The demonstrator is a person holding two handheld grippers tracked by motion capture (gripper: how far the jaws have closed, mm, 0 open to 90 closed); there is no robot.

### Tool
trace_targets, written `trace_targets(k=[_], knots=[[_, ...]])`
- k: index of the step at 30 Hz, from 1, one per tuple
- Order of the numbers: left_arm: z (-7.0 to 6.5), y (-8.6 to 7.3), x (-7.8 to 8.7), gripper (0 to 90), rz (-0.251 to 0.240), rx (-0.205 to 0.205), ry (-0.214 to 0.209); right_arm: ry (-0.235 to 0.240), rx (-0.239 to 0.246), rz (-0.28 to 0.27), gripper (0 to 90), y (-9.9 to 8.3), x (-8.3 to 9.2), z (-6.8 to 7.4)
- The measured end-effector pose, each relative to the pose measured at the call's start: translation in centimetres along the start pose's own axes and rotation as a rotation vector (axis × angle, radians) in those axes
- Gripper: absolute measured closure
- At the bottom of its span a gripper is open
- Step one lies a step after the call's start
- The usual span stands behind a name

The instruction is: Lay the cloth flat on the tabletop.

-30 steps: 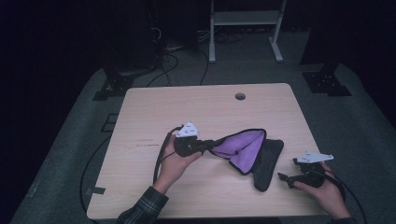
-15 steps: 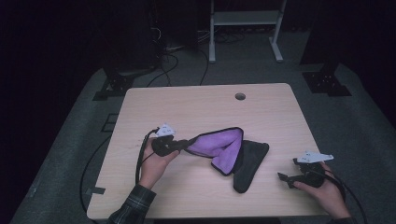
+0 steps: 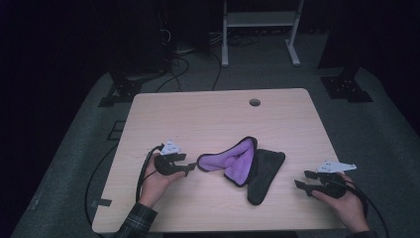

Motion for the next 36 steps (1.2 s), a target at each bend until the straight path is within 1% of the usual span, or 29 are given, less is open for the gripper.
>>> trace_targets(k=[2, 4, 5, 8, 11, 13, 16, 18, 20, 23, 25, 27, 30, 32, 33, 35, 36], knots=[[-0.4, -0.2, 0.2, 39.6, -0.003, -0.008, -0.010, 0.033, 0.012, -0.047, 41.6, 0.7, 0.1, 0.9], [-0.9, -0.3, 0.3, 39.5, -0.008, -0.016, -0.018, 0.080, 0.037, -0.082, 41.1, 1.5, -0.1, 1.9], [-1.2, -0.2, 0.4, 39.6, -0.014, -0.022, -0.024, 0.099, 0.053, -0.094, 40.7, 1.8, -0.4, 2.5], [-2.4, 0.3, 0.3, 40.4, -0.030, -0.046, -0.048, 0.164, 0.083, -0.114, 39.9, 2.6, -1.1, 4.0], [-3.9, 0.7, 0.0, 41.2, -0.038, -0.068, -0.083, 0.209, 0.120, -0.110, 39.4, 3.1, -1.7, 5.2], [-4.9, 0.9, -0.3, 41.2, -0.037, -0.091, -0.107, 0.239, 0.139, -0.108, 39.7, 3.3, -2.2, 6.0], [-6.3, 1.2, -0.8, 42.1, -0.040, -0.118, -0.140, 0.288, 0.177, -0.085, 40.7, 3.5, -3.0, 7.3], [-7.1, 1.4, -1.1, 42.7, -0.041, -0.132, -0.158, 0.314, 0.210, -0.068, 41.4, 3.6, -3.5, 8.3], [-7.7, 1.5, -1.4, 42.9, -0.039, -0.146, -0.171, 0.349, 0.233, -0.052, 43.6, 3.7, -4.0, 9.4], [-8.2, 1.5, -1.7, 43.0, -0.032, -0.159, -0.184, 0.389, 0.284, -0.024, 45.5, 3.7, -4.8, 10.8], [-8.4, 1.5, -1.9, 43.0, -0.032, -0.163, -0.187, 0.399, 0.311, 0.008, 46.3, 3.6, -5.4, 11.5], [-8.4, 1.5, -1.9, 43.0, -0.030, -0.170, -0.188, 0.399, 0.338, 0.040, 47.0, 3.5, -6.0, 11.8], [-8.6, 1.6, -2.0, 43.0, -0.038, -0.168, -0.190, 0.369, 0.360, 0.077, 48.1, 3.2, -6.7, 11.9], [-8.6, 1.6, -2.1, 42.9, -0.035, -0.179, -0.191, 0.351, 0.373, 0.094, 49.9, 3.1, -6.9, 11.8], [-8.7, 1.7, -2.1, 43.0, -0.035, -0.176, -0.192, 0.342, 0.377, 0.104, 51.1, 3.0, -7.0, 11.7], [-8.9, 1.8, -2.3, 43.0, -0.038, -0.180, -0.196, 0.326, 0.383, 0.125, 54.7, 2.8, -7.3, 11.6], [-9.0, 1.8, -2.3, 43.0, -0.033, -0.191, -0.197, 0.313, 0.389, 0.127, 57.2, 2.6, -7.3, 11.7]])
Point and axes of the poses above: each handheld gripper's, and its own axes: x roughly backward along the jaws, y roughly out of its top, z roughly to its left, the point moved 2 cm from there along -x, roughly forward along the jaws, and after that the axes turned 10 degrees about y, right-handed, at the moved point
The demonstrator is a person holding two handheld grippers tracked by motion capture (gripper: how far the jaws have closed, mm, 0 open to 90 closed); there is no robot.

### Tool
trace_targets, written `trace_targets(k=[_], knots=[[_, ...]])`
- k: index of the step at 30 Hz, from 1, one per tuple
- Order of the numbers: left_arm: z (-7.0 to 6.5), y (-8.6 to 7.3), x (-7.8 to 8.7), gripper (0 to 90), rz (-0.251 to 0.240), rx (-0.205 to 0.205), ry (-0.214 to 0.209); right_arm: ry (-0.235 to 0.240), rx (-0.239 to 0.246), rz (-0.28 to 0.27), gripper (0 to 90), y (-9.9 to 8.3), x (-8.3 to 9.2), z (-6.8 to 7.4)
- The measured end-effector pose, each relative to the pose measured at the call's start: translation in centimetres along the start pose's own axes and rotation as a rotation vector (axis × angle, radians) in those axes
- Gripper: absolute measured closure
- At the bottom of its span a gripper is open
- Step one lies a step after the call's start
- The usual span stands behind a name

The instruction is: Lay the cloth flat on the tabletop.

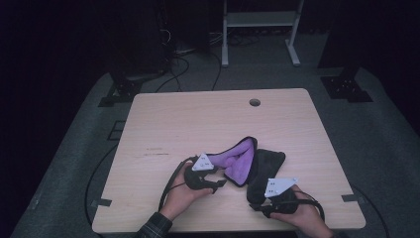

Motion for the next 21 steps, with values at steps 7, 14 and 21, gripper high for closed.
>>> trace_targets(k=[7, 14, 21], knots=[[-1.5, 1.2, -1.2, 43.0, -0.002, -0.053, -0.028, -0.043, -0.028, -0.017, 79.4, -0.2, 0.2, -0.3], [-3.7, 2.4, -3.0, 43.0, 0.012, -0.120, -0.050, -0.040, -0.037, -0.014, 81.1, -0.3, 0.4, -0.4], [-3.8, 2.2, -5.4, 48.6, 0.084, -0.150, -0.015, -0.033, -0.043, -0.013, 80.9, -0.3, 0.5, -0.4]])
Point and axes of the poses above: each handheld gripper's, and its own axes: x roughly backward along the jaws, y roughly out of its top, z roughly to its left, the point moved 2 cm from there along -x, roughly forward along the jaws, and after that the axes turned 10 degrees about y, right-handed, at the moved point
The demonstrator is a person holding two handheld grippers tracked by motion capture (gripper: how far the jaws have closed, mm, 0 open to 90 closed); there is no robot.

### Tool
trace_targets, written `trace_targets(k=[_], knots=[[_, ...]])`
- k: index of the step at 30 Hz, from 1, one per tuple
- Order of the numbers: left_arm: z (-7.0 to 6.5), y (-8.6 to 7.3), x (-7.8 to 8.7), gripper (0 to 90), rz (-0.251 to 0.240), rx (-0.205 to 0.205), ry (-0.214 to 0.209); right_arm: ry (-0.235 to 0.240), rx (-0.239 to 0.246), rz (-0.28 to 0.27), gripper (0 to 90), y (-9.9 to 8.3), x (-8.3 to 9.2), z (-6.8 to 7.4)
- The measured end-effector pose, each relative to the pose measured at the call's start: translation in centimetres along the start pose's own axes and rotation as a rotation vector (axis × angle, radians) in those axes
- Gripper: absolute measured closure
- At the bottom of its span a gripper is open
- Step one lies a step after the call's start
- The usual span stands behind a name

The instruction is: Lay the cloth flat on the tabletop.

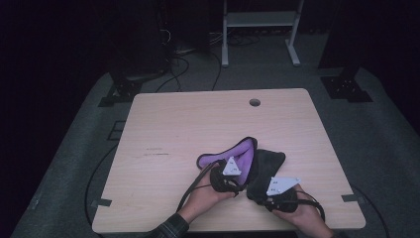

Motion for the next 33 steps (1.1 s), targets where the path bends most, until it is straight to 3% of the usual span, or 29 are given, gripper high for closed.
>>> trace_targets(k=[4, 8, 12, 14, 17, 21, 27, 33], knots=[[0.2, 0.3, -0.3, 61.8, 0.028, 0.012, 0.031, 0.000, -0.002, -0.001, 80.9, 0.0, 0.0, 0.0], [0.5, 0.3, -0.3, 77.0, 0.048, 0.060, 0.018, 0.000, 0.000, 0.000, 80.9, 0.0, 0.0, 0.0], [0.6, 0.4, 0.4, 81.9, 0.040, 0.098, -0.012, -0.006, -0.003, 0.011, 81.5, 0.0, 0.1, 0.1], [0.9, 0.5, 1.0, 82.3, 0.017, 0.124, -0.037, -0.010, -0.012, 0.000, 82.3, 0.1, 0.4, 0.2], [1.5, 0.9, 2.4, 83.6, -0.036, 0.187, -0.070, -0.002, -0.033, -0.069, 82.7, 0.5, 1.2, 0.2], [2.7, 1.4, 4.7, 84.2, -0.114, 0.243, -0.069, -0.017, -0.051, -0.124, 83.0, 0.8, 2.3, -0.2], [5.1, 1.3, 7.3, 84.5, -0.179, 0.301, -0.031, -0.063, -0.058, -0.176, 83.5, 1.2, 3.8, -1.0], [7.7, 0.7, 9.7, 84.5, -0.233, 0.361, 0.029, -0.131, -0.076, -0.237, 83.7, 1.6, 5.9, -2.8]])
Point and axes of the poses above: each handheld gripper's, and its own axes: x roughly backward along the jaws, y roughly out of its top, z roughly to its left, the point moved 2 cm from there along -x, roughly forward along the jaws, and after that the axes turned 10 degrees about y, right-handed, at the moved point
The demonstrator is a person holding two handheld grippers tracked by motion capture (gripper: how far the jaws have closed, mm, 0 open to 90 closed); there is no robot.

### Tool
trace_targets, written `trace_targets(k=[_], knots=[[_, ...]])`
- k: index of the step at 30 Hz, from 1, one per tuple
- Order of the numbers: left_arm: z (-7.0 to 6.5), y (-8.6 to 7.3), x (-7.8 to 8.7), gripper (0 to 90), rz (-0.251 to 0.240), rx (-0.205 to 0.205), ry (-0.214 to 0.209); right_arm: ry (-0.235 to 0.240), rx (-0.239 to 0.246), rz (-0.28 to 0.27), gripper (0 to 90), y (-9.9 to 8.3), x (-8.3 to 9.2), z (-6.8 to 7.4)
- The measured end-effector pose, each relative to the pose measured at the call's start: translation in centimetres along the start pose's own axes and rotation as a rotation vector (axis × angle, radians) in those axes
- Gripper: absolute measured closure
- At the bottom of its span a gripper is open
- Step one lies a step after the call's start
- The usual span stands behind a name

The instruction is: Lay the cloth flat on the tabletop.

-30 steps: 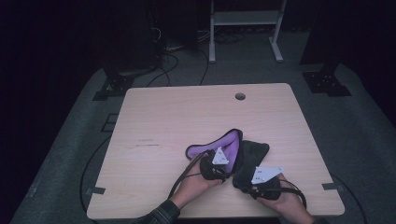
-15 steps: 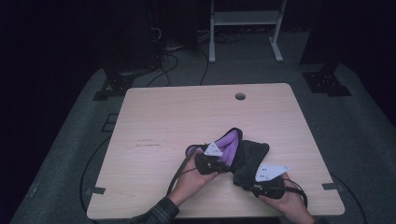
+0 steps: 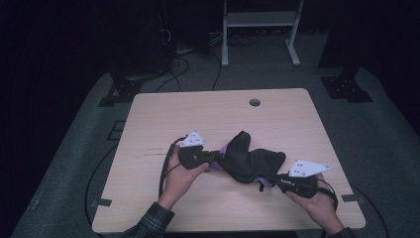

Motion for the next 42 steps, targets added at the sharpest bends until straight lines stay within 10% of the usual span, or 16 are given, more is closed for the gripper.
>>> trace_targets(k=[8, 28, 42], knots=[[2.8, 0.8, 3.0, 84.6, -0.076, 0.061, 0.063, -0.091, -0.009, -0.088, 83.9, 2.0, 2.3, -2.4], [4.8, 5.3, 8.0, 84.9, -0.289, 0.075, 0.136, -0.172, 0.129, -0.274, 84.3, 12.3, 3.8, -4.5], [9.1, 6.6, 0.3, 84.8, -0.238, 0.078, 0.207, -0.232, 0.031, -0.199, 84.3, 13.2, -0.1, -11.5]])
Point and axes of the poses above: each handheld gripper's, and its own axes: x roughly backward along the jaws, y roughly out of its top, z roughly to its left, the point moved 2 cm from there along -x, roughly forward along the jaws, and after that the axes turned 10 degrees about y, right-handed, at the moved point
